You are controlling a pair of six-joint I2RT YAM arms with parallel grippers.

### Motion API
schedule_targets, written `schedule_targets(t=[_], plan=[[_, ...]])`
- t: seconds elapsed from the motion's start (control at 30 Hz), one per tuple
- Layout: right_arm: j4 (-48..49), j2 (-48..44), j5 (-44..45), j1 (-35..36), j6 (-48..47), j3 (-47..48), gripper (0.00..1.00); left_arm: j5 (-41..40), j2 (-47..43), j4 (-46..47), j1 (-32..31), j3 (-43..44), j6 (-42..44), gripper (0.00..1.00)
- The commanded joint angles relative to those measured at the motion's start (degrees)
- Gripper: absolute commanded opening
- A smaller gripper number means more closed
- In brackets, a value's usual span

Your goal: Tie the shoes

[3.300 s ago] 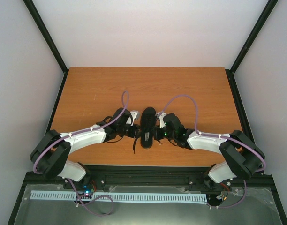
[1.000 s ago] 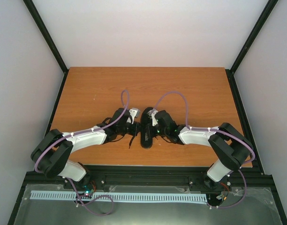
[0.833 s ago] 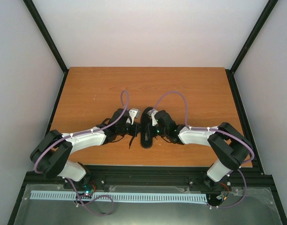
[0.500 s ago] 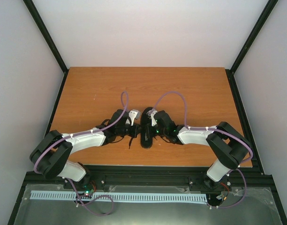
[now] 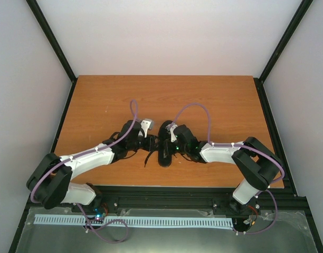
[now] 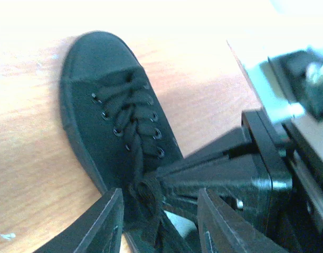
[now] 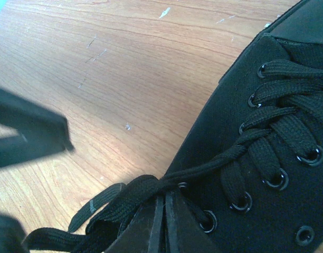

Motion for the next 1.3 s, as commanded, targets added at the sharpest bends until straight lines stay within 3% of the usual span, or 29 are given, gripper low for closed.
schedule_targets(t=[0.0, 0.2, 0.5, 1.27], plan=[[1.49, -0.09, 1.72, 0.22, 0.59, -1.03, 0.03, -3.19, -0.66, -5.49, 3.18, 4.52, -1.95, 0.42], [1.46, -0.30, 1.61, 0.22, 0.48, -1.14, 0.03, 2.93, 5.50, -9.32, 7.92, 7.03, -2.29, 0.40], [1.62, -0.53, 1.54, 0.13, 0.44, -1.14, 0.03, 13.11, 10.54, -7.15, 8.07, 8.49, 2.04, 0.39], [1.07, 0.42, 1.29, 0.15, 0.20, -0.19, 0.03, 16.94, 11.54, -2.07, 8.07, 6.64, 0.13, 0.35]])
